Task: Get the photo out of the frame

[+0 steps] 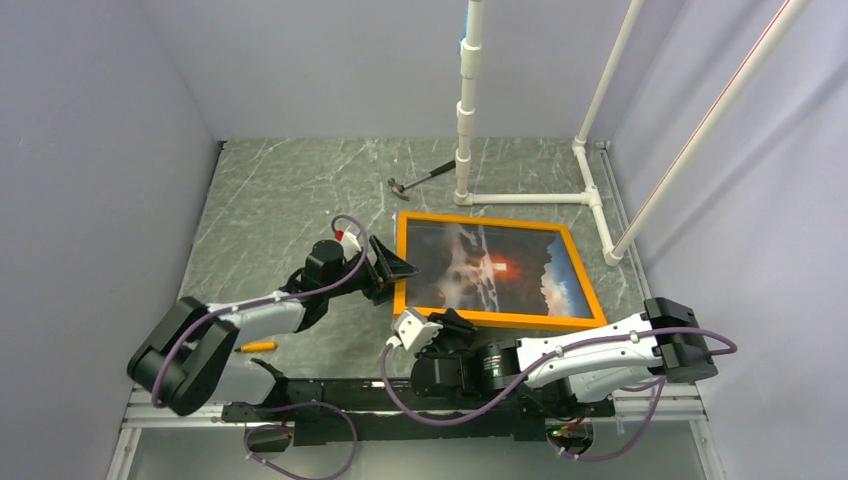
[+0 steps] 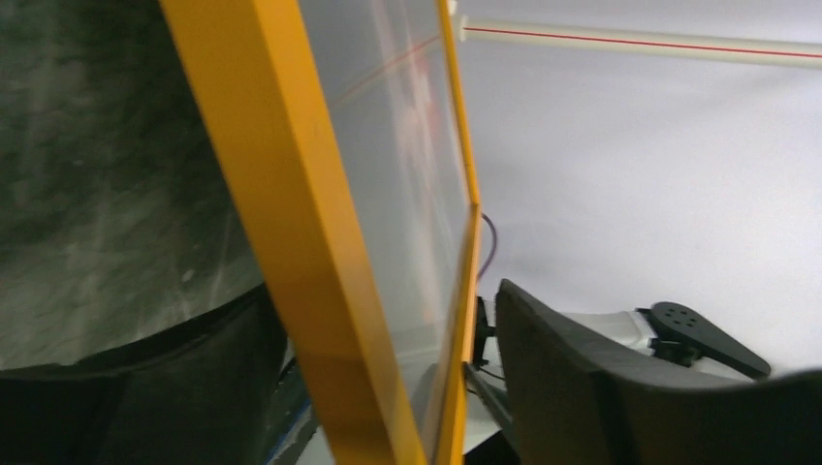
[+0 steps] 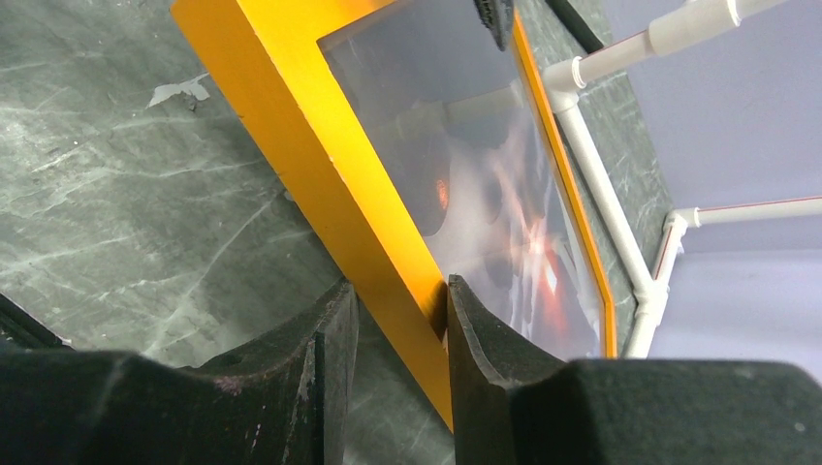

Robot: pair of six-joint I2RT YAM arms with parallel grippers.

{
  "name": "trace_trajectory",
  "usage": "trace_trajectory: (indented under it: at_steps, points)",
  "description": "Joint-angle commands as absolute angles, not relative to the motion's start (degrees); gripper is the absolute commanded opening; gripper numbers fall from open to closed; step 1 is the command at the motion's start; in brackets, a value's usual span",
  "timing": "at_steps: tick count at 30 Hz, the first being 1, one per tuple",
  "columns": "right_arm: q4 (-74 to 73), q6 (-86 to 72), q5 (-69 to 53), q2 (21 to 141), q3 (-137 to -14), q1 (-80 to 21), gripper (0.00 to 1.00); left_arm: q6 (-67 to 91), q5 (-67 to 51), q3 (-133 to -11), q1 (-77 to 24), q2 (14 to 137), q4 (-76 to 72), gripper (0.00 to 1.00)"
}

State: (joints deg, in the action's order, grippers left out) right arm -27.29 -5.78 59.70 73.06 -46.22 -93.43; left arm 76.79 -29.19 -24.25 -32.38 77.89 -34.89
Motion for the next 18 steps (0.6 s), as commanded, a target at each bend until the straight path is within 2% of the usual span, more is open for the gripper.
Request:
trace_trajectory:
  at_steps: [1,9,12,14,18]
  points:
    - [-25.3,-8.9,61.5,69.0,-48.6,-92.9,0.00,65.9,-22.8,-22.2,-32.2,69.9,-21.6,0.94]
    - [-28.0,-4.3,50.1,63.7,-49.9,-88.4,0.00,40.3,-9.5,-25.9,-30.2,46.5,6.4,0.99]
    - [-29.3,-2.5,46.4,62.3,-50.6,-86.4,0.00,31.9,-7.0,-29.1,-29.9,41.2,12.5,0.99]
    - [-30.9,-1.7,44.9,62.0,-51.4,-85.4,0.00,26.0,-9.0,-30.8,-29.9,38.9,13.9,0.99]
    - [-33.3,-0.8,41.0,60.8,-53.0,-83.0,0.00,10.5,-21.2,-32.0,-30.8,34.3,10.9,0.99]
